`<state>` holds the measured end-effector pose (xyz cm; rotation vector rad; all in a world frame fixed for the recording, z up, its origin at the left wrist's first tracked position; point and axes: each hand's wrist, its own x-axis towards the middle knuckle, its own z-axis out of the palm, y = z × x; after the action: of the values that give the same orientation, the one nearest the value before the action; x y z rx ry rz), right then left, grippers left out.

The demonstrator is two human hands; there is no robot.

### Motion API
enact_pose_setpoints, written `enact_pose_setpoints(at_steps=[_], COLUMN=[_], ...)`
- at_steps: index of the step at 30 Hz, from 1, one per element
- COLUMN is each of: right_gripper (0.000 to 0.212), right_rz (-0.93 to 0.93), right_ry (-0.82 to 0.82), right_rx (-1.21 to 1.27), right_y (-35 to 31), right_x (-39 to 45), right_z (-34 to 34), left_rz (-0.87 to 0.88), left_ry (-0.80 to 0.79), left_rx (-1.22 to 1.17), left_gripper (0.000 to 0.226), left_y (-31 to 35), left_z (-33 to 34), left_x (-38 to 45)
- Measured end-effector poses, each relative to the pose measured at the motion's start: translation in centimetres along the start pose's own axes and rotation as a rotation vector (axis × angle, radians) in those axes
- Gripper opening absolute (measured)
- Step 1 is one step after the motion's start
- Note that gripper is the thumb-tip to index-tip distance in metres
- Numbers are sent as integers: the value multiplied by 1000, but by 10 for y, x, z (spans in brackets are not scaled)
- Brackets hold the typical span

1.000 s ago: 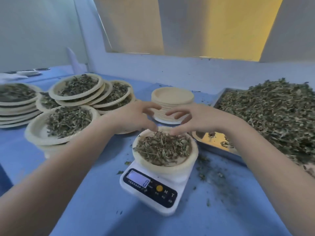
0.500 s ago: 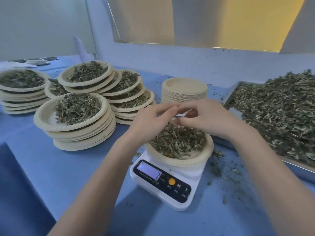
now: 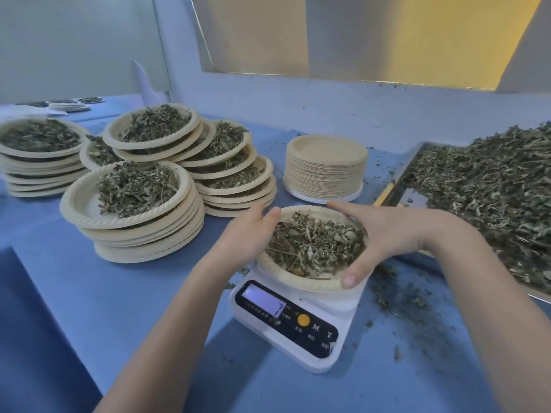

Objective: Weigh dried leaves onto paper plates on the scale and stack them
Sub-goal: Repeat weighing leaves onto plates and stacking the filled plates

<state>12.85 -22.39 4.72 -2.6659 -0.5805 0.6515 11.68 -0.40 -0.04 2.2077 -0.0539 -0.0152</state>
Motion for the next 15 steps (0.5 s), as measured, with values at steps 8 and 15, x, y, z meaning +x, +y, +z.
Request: enact_pose_setpoints(at_steps=[8,15], right_gripper=[148,140], right_rz=[-105,-337], right_ry=[-4,227], right_rx=[43,165], right_y=[3,-21], right_x=[2,4], right_z=[6,-1], left_rz=[-80,-107], left_ry=[114,208], left_rx=[-145,-420], left_gripper=[40,39], left_y=[-2,12], left_z=[11,-41], left_x=[6,-4])
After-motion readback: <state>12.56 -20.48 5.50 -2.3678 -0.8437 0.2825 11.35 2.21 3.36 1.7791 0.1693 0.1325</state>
